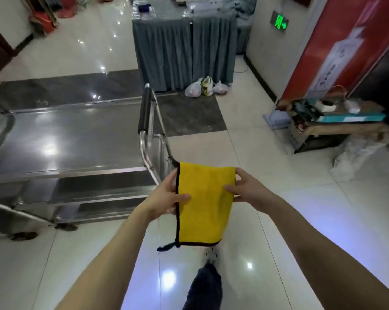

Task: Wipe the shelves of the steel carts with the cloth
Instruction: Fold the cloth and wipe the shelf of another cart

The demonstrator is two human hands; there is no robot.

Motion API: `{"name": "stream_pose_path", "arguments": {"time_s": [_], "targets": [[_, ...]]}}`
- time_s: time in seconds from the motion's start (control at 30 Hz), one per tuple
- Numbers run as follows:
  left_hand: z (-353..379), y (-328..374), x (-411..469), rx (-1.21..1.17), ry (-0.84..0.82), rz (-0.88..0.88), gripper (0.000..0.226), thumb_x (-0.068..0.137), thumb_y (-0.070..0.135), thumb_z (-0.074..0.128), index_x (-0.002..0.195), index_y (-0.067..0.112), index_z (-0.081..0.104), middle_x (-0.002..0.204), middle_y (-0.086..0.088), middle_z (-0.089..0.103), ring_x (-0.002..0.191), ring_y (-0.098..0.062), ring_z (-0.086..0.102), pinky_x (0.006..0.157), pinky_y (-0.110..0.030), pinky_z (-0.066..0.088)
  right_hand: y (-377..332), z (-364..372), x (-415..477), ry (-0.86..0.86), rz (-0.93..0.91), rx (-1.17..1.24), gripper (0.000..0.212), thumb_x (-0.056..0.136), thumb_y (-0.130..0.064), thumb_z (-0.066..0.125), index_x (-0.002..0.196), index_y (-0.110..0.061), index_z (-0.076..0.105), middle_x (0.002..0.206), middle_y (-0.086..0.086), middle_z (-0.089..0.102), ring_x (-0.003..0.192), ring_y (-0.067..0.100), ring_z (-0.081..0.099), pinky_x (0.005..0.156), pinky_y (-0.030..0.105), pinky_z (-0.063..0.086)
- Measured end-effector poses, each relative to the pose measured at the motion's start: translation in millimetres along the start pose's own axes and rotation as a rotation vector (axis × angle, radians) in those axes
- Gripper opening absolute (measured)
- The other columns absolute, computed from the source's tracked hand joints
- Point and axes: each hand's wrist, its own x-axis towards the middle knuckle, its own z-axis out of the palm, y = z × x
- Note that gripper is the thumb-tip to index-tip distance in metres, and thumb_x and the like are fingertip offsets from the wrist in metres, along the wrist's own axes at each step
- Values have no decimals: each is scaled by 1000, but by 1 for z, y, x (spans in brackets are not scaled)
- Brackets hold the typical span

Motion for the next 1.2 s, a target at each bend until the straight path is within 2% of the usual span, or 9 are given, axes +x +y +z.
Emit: {"name": "stream_pose_path", "arguments": {"time_s": [0.1, 0.23, 0.3, 0.47, 0.57, 0.67, 0.8, 1.0, 1.2], "targets": [[1, 20, 67, 178, 226, 89, 101, 93, 11, 85, 167, 39, 23, 151, -6, 64, 123, -24, 72, 104, -55, 59, -10, -42, 53, 206, 38, -73, 65, 97, -8, 79, 147, -10, 38, 139, 22, 58, 118, 40, 65, 97, 55, 61], [-5, 59, 169, 234, 376, 230, 51, 93, 22, 87, 134, 40, 62, 94, -21, 77, 91, -26, 76, 76, -45, 62, -52, -93, 125, 203, -62, -17, 94, 91, -18, 87, 161, -33, 25, 134, 15, 65, 119, 37, 68, 105, 57, 58], [-11, 87, 212, 207, 374, 233, 33, 88, 18, 90, 114, 33, 76, 96, -15, 79, 93, -28, 76, 76, -41, 61, -75, -119, 158, 164, -87, -191, 83, 88, -8, 88, 155, -32, 46, 127, 15, 72, 113, 34, 72, 102, 55, 59], [-41, 169, 290, 435, 310, 216, 77, 71, 11, 101, 140, 26, 70, 123, 4, 76, 108, -15, 74, 94, -35, 61, -152, -179, 236, 292, -283, -307, 45, 90, -17, 87, 132, -24, 73, 111, 5, 81, 104, 20, 77, 98, 41, 62], [-60, 208, 337, 781, 507, 350, 36, 88, 26, 88, 122, 24, 78, 102, 5, 71, 90, -14, 64, 83, -34, 52, -197, -201, 296, 344, -406, -491, 25, 93, -27, 84, 117, -23, 80, 104, -1, 79, 97, 14, 73, 93, 40, 60], [-90, 234, 390, 664, 624, 329, 20, 95, 36, 78, 106, 19, 80, 106, 0, 64, 100, -17, 61, 90, -35, 50, -240, -212, 368, 406, -578, -565, 24, 100, -42, 73, 112, -21, 74, 106, -3, 65, 93, 11, 62, 79, 30, 52], [-137, 260, 466, 274, 607, 180, 29, 104, 53, 60, 119, 29, 70, 114, 9, 73, 106, -8, 67, 89, -38, 52, -294, -204, 487, 165, -327, -439, 54, 110, -58, 43, 121, -7, 57, 113, 8, 62, 111, 32, 63, 94, 53, 56], [-235, 260, 538, 135, 920, -36, 38, 106, 55, 61, 126, 22, 58, 118, 2, 66, 109, -17, 65, 89, -40, 55, -362, -154, 641, -276, -212, -367, 68, 92, -42, 83, 147, -19, 50, 138, 0, 63, 124, 26, 65, 106, 54, 58], [-314, 252, 539, -12, 1043, -27, 59, 94, 24, 82, 130, 55, 47, 130, 17, 53, 114, -13, 60, 83, -36, 61, -449, -42, 769, -478, -416, -649, 64, 100, -35, 77, 154, -24, 46, 147, -1, 60, 130, 26, 61, 109, 54, 54]]}}
